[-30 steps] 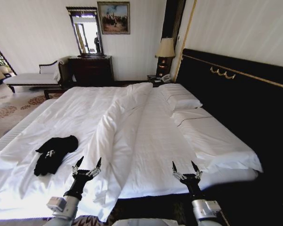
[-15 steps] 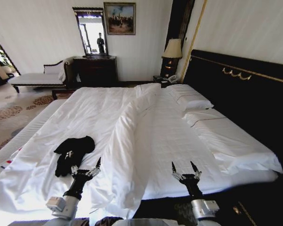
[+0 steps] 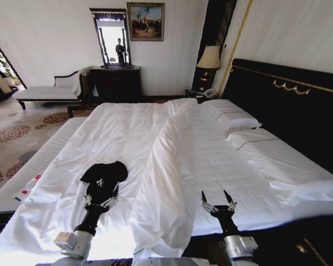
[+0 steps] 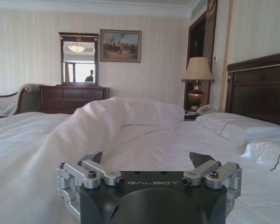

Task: Fold the clothes on the bed.

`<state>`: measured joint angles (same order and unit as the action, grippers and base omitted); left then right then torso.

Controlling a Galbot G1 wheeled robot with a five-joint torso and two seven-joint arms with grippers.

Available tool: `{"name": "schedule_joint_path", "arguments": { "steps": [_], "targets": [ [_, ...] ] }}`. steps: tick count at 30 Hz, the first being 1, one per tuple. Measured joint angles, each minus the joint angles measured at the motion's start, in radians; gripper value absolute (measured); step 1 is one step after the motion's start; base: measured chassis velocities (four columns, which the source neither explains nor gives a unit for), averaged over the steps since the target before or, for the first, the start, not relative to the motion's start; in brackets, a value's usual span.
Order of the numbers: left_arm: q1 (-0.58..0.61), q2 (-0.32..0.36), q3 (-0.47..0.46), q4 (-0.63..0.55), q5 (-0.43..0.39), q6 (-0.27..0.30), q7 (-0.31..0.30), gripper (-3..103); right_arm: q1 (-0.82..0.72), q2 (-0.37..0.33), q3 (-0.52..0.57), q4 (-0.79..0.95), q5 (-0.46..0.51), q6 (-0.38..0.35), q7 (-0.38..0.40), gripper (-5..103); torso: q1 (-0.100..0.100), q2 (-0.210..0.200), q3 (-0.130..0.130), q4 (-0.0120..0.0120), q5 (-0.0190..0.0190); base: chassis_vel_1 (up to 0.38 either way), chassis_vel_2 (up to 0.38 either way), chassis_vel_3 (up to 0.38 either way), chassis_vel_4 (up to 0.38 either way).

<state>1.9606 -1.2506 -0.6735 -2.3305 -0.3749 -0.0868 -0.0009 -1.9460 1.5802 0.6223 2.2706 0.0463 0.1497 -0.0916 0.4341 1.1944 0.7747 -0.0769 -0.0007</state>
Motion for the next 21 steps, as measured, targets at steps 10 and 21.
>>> {"name": "schedule_joint_path", "arguments": {
  "steps": [10,21],
  "targets": [
    [0.002,-0.011,0.002,0.010,0.002,-0.005,-0.001,99,-0.048,0.004,-0.089,0.049,0.039,-0.057,0.007,100,0.000,0.000,0.000,0.0000,-0.0002,0.194,0.207,-0.191,-0.187],
    [0.004,-0.015,-0.010,0.016,-0.002,-0.008,-0.003,99,-0.017,-0.005,-0.100,-0.009,0.109,-0.093,0.049,100,0.000,0.000,0.000,0.0001,0.0002,0.072,0.074,-0.070,-0.057]
  ]
}}
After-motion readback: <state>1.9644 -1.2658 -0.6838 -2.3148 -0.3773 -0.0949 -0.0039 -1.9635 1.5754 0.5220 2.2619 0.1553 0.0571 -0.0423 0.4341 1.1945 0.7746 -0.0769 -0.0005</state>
